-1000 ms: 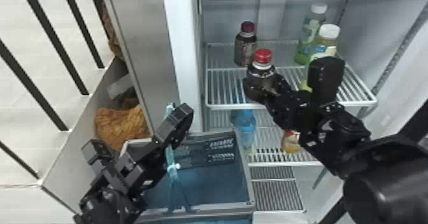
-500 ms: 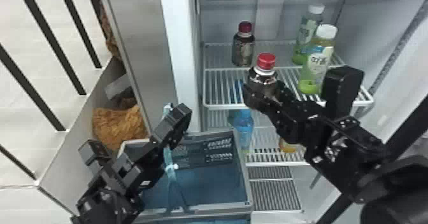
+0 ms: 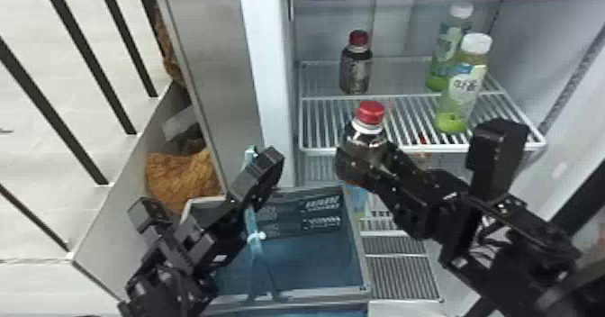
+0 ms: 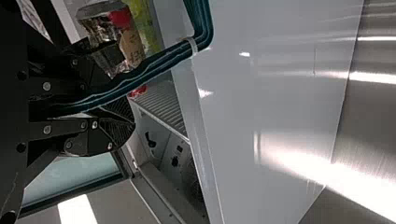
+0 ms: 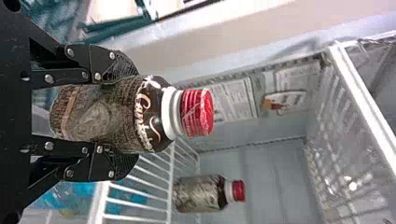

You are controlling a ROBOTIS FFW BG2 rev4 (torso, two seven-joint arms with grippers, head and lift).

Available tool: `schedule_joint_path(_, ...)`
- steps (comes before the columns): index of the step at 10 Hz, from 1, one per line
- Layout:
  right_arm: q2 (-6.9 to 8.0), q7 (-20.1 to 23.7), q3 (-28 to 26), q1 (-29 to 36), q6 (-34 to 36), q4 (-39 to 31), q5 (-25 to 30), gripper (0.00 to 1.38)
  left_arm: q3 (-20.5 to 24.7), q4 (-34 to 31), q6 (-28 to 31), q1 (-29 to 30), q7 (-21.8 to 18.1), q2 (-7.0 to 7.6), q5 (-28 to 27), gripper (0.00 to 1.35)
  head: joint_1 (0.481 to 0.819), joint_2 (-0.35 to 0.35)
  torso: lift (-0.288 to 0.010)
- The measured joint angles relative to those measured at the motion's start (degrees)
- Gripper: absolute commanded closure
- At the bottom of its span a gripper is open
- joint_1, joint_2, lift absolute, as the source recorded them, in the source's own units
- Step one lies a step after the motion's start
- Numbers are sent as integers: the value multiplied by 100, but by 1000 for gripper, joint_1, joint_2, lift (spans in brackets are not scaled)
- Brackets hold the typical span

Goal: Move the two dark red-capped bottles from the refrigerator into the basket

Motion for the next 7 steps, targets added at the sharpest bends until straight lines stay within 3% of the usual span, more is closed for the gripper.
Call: schedule_joint_path(7,0,663,360,-161,655,579,-980,1282,-11,18,0,-13,0,-9,0,1193,695,184,-34)
